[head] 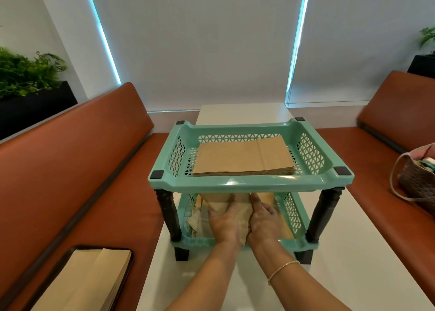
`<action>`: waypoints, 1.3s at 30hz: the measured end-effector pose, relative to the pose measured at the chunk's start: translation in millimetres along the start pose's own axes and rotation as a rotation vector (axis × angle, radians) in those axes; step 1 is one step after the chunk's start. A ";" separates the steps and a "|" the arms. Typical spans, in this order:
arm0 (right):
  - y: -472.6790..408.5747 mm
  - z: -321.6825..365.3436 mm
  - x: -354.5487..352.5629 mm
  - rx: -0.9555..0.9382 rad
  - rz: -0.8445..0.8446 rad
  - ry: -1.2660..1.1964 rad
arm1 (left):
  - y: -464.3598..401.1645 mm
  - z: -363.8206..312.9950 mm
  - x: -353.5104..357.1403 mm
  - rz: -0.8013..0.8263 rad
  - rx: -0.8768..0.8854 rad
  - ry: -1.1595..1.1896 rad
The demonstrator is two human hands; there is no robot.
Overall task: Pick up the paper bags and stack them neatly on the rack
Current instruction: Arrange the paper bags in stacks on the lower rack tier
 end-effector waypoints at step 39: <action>-78.6 5.3 -25.4 -0.271 0.003 1.875 | -51.2 -8.4 -39.4 0.178 -0.071 -0.303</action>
Point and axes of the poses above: each hand's wrist, its own y-axis away from the middle knuckle, its own x-axis out of the palm, z = x × y, the point moved 1 cm from there along -y, towards the middle knuckle, and after that the axes turned 1 degree about y, right-handed, at the moved point
